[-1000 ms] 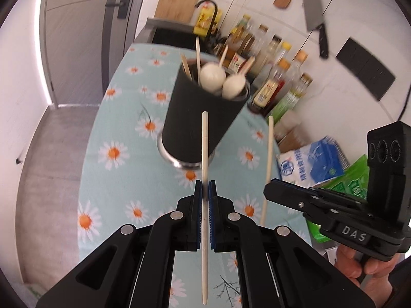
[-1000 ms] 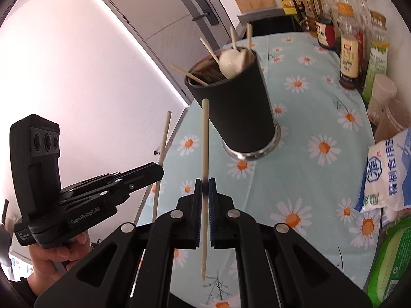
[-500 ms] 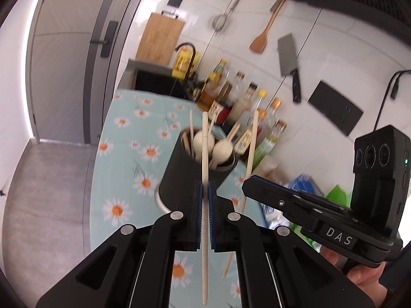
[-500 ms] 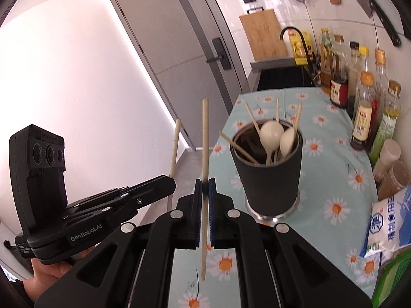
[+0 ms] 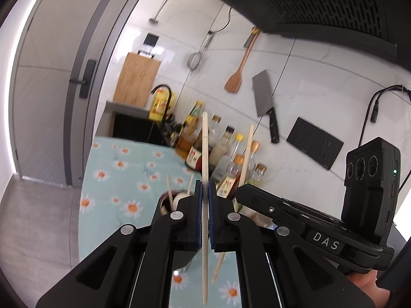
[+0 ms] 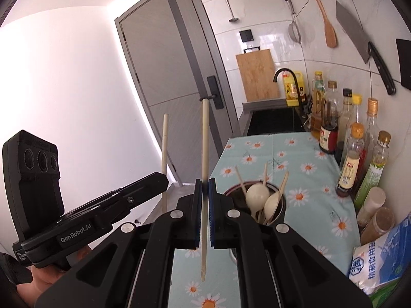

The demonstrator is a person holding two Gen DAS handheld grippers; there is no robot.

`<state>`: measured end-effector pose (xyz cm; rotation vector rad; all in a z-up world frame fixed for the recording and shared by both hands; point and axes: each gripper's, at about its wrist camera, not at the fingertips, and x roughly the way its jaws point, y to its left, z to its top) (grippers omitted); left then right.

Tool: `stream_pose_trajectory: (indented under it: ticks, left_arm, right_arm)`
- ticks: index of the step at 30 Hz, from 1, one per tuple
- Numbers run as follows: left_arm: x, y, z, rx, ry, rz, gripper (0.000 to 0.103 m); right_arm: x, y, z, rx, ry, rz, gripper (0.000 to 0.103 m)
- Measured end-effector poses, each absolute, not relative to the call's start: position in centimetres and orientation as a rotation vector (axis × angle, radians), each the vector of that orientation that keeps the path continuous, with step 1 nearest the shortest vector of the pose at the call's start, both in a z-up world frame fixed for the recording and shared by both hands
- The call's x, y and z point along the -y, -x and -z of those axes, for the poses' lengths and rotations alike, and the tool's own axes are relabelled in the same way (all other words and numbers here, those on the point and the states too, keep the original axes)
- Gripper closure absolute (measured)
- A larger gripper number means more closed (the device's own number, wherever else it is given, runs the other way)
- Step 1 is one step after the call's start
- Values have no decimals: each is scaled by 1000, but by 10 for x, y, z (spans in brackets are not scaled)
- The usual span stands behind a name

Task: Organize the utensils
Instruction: 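Lift both chopsticks and carry them over the black holder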

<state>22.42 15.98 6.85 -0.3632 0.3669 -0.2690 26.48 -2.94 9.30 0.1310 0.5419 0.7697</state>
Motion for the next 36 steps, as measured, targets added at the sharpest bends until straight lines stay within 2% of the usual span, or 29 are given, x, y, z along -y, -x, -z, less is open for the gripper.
stream_pose_trajectory:
  ticks: [12,24,36]
  left_arm:
    - [-165,-262,-85,-240,349,280,100]
    - [-172,-289,-85,-124,374,248,100]
    - [-156,-311,-41,-171,341,272,99]
  right_arm:
    - [40,-298,-109,-431,-172,-699,97]
    - [36,-333,-106,-395,-191,-669,97]
    - [33,-346,-67,-461,-187,-633,97]
